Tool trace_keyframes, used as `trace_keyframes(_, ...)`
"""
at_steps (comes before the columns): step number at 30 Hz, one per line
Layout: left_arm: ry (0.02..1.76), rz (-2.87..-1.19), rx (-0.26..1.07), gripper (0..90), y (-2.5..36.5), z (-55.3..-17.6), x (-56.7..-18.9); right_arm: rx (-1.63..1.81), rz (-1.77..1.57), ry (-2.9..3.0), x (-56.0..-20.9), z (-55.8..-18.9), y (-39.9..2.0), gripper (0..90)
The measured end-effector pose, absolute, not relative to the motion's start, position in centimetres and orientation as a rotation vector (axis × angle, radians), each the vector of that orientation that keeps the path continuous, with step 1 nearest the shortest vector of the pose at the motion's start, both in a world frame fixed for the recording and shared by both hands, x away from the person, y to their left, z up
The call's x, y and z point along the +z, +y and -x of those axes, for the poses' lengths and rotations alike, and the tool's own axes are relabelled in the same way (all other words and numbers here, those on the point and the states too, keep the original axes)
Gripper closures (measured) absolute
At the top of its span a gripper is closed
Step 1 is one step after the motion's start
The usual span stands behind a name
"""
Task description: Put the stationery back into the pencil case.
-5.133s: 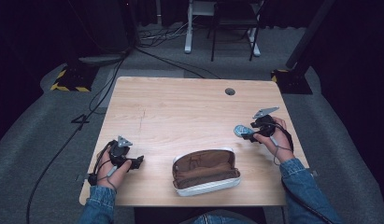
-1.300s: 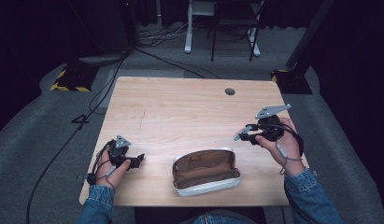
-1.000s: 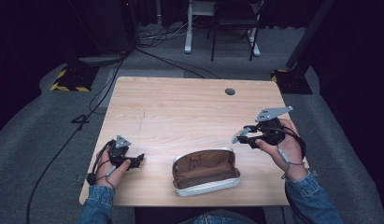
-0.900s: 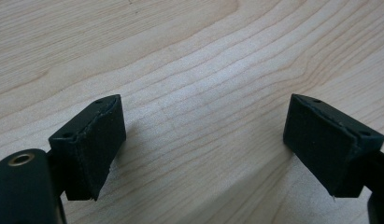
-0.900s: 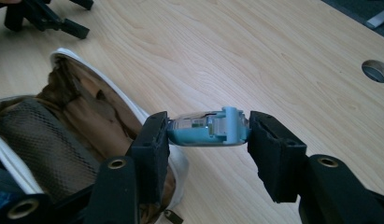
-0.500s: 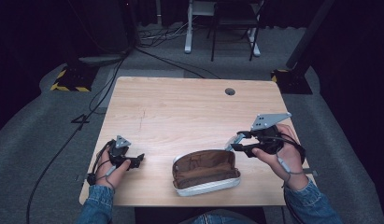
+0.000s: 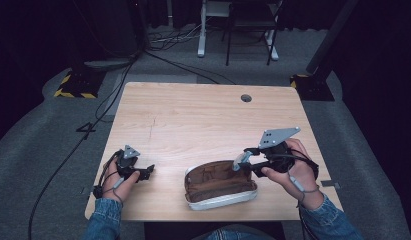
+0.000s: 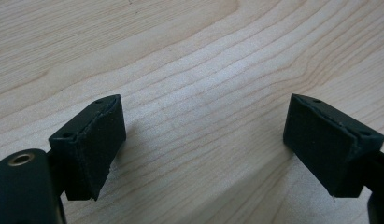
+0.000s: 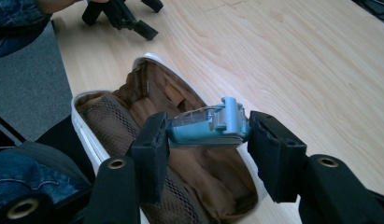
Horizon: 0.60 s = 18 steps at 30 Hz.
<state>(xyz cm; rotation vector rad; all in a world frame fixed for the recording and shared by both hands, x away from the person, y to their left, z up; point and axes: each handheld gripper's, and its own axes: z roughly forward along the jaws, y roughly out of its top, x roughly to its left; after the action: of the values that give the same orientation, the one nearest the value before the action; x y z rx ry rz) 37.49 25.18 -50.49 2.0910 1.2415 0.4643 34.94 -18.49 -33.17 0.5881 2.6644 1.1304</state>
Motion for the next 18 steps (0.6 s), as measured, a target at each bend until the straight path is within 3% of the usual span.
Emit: trace_keyframes(18, 1.245, -2.088, 0.464, 13.1, 25.1, -37.5, -50.5, 1.096, -0.505, 2.762, -35.5, -34.4, -15.4, 49.7)
